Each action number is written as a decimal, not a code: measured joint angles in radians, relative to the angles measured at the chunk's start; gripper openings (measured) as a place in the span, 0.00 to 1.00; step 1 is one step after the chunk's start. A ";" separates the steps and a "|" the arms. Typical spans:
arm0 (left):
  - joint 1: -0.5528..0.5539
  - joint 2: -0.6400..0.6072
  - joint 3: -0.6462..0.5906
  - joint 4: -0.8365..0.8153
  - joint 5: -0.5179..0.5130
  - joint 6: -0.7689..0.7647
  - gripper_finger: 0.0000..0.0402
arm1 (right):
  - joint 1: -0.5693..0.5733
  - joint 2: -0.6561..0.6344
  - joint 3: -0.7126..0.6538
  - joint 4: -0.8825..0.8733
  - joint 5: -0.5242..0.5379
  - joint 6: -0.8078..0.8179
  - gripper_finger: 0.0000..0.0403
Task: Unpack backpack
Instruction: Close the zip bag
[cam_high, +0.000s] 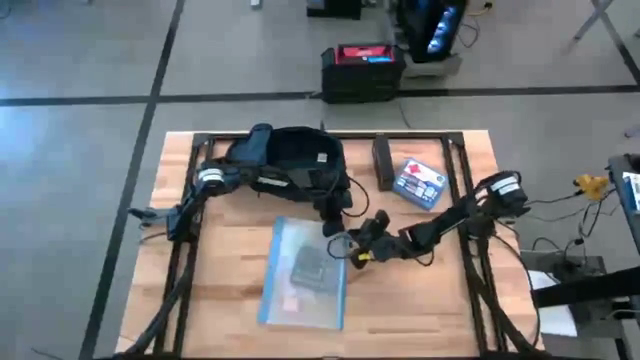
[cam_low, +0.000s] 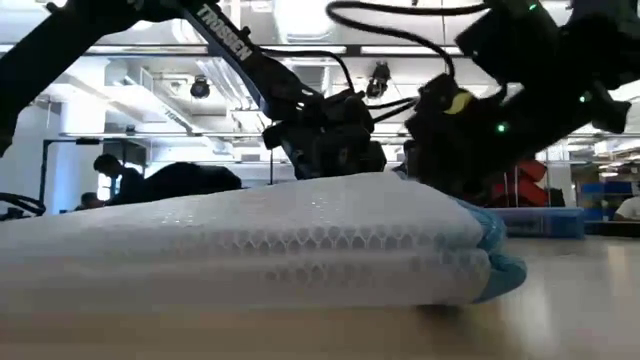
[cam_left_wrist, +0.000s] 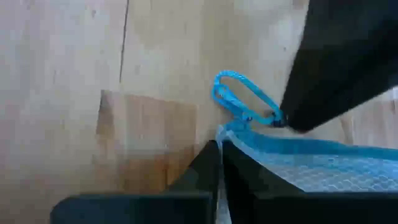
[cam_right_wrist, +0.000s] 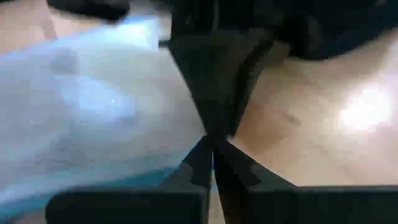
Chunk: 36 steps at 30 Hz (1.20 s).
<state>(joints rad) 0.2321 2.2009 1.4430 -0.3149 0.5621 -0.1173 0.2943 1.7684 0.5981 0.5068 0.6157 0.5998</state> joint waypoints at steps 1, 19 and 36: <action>0.000 0.000 0.000 0.000 0.000 0.000 0.00 | 0.000 0.010 0.000 -0.004 -0.012 0.015 0.00; 0.007 0.000 0.000 -0.004 -0.032 -0.015 0.00 | 0.228 0.056 -0.007 -0.043 -0.016 0.293 0.00; -0.007 0.025 -0.002 0.153 -0.083 -0.073 0.00 | 0.343 0.058 0.023 -0.072 -0.059 0.351 0.00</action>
<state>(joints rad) 0.2253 2.2262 1.4405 -0.1622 0.4793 -0.1905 0.6371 1.8264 0.6210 0.4351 0.5568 0.9504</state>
